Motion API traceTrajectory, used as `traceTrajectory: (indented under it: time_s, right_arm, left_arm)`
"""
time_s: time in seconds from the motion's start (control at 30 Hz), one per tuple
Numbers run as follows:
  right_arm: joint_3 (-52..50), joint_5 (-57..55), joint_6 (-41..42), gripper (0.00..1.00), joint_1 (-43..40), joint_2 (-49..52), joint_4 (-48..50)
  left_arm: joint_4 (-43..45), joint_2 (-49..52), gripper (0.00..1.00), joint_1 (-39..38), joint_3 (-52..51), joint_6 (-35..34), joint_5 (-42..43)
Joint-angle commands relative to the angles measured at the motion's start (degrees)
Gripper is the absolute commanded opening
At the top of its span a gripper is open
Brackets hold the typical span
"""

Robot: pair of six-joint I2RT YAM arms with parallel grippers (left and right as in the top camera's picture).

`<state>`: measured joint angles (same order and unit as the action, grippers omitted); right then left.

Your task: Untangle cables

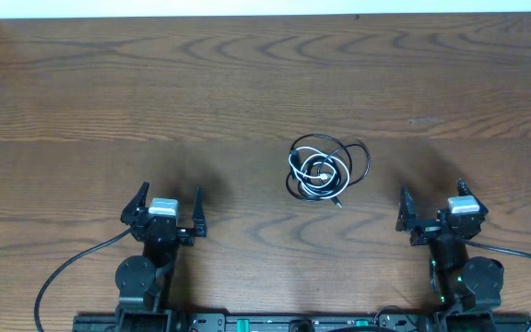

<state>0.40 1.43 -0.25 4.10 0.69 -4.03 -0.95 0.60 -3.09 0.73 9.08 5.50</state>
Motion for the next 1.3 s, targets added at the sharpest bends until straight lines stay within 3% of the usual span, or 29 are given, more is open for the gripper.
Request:
traceTrajectory:
  time_s: [0.0,1.1,1.27]
  right_arm:
    - [-0.09,-0.48,0.42,0.99,0.28,-0.31,-0.26]
    - [-0.09,-0.48,0.42,0.99,0.28,-0.31,-0.26]
    - [-0.09,-0.48,0.39,0.99,0.28,-0.31,-0.26]
  left_arm:
    - [-2.54,-0.35,0.98,0.28,-0.50,0.72,1.57]
    - [-2.49,-0.33,0.98,0.28,-0.50,0.72,1.57]
    - [1.75,-0.33,0.98,0.28,-0.50,0.74,1.55]
